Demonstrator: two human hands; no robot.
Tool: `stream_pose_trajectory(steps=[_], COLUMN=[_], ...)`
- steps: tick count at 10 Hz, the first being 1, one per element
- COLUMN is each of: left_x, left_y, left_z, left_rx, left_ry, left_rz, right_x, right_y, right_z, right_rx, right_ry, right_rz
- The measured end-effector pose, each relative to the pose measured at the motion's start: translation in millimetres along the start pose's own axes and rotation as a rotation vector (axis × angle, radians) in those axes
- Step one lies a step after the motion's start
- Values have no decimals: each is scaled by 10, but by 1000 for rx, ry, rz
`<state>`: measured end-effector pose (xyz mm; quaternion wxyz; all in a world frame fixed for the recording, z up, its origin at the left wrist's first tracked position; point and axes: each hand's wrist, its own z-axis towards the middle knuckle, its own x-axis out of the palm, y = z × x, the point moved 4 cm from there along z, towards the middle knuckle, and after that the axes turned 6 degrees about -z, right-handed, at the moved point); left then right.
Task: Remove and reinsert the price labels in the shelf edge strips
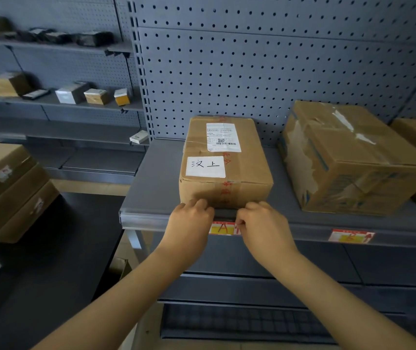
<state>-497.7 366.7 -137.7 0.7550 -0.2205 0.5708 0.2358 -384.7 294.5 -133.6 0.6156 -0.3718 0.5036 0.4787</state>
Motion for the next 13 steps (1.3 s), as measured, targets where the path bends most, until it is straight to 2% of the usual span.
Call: stream_pose_trajectory(steps=[3,9,11,12,13], left_x=[-6,-33,-276,-513,-698], left_y=[-26,67,41,-51,-209], left_z=[1,-76,-66,-116,-258], left_rx=[-31,-39,-14,41,74], left_ry=[73,55,41,-27,-26], left_rz=[-14,-124,-125,-76,-58], right_x=[-41,-101,-319,-526,-955], right_y=[38,34,1,-101,-270], right_z=[31,-60,-271,-469,-809], right_rx=[7,119,167,189,195], right_ry=[102,-14,-173,-282,-452], right_rz=[-63,-37,154,234,431])
